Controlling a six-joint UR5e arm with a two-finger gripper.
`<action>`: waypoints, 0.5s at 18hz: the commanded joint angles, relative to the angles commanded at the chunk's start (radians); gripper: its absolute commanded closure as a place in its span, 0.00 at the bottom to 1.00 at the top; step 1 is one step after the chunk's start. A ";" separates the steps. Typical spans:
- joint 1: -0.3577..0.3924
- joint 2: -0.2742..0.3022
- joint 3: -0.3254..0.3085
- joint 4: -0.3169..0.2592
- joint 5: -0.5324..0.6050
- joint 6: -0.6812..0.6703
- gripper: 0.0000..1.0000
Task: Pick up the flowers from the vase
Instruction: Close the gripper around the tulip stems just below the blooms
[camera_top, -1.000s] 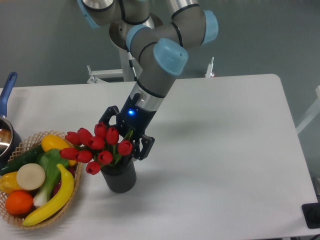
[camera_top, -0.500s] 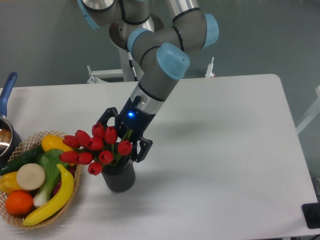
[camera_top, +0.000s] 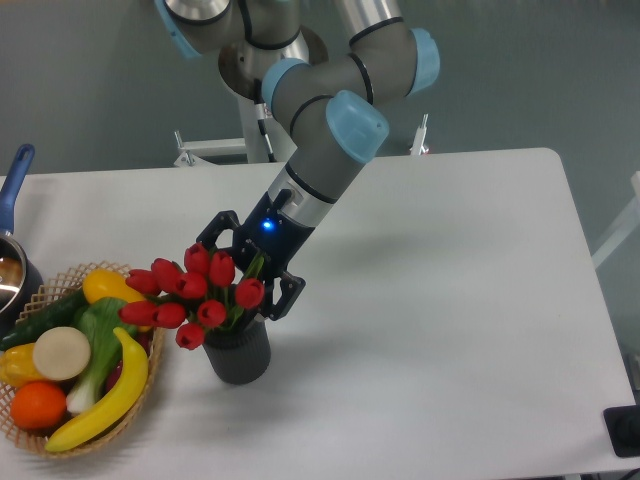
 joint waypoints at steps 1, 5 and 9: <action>0.000 0.000 0.000 0.002 -0.006 0.003 0.19; 0.003 0.003 -0.003 0.000 -0.009 0.005 0.41; 0.003 0.003 -0.003 0.000 -0.011 0.005 0.52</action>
